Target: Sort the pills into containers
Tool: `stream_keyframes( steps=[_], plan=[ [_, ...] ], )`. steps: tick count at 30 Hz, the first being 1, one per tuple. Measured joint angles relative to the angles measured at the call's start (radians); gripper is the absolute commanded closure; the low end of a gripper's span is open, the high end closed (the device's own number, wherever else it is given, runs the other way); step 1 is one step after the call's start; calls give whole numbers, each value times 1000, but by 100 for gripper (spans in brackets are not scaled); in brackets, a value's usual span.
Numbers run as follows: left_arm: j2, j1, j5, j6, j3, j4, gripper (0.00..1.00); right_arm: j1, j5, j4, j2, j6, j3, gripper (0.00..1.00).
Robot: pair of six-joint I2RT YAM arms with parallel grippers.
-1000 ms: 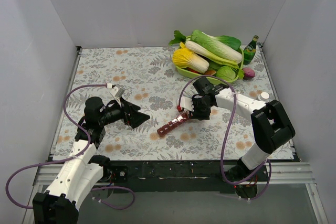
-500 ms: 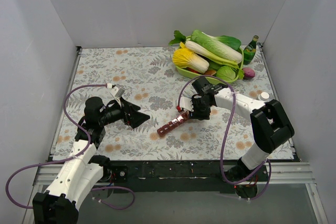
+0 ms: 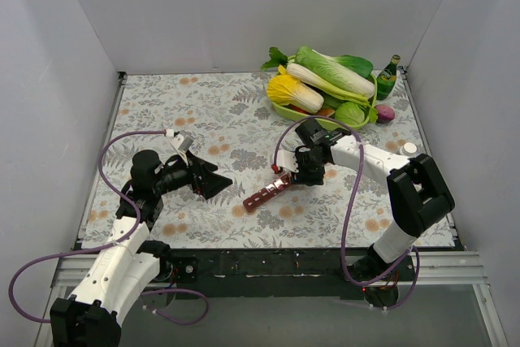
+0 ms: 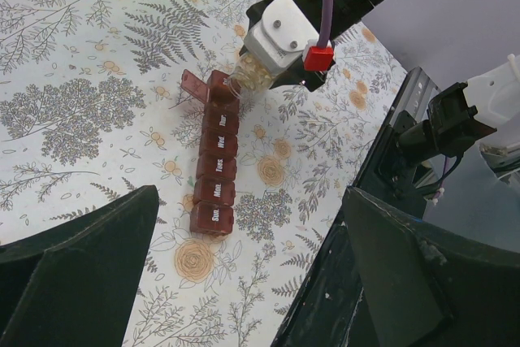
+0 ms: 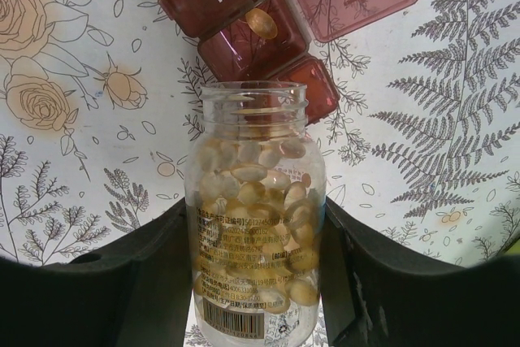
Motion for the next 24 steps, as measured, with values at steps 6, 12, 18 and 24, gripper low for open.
stream_keyframes(
  steps=[6, 12, 18, 24],
  plan=[
    [0, 0, 0, 0, 0, 0, 2, 4, 7, -4, 6, 0, 5, 99],
    [0, 0, 0, 0, 0, 0, 2, 10, 23, -6, 13, 1, 8, 99],
    [0, 0, 0, 0, 0, 0, 2, 16, 31, -8, 15, 2, 23, 99],
    [0, 0, 1, 0, 0, 0, 2, 22, 45, -14, 32, 2, 32, 99]
  ],
)
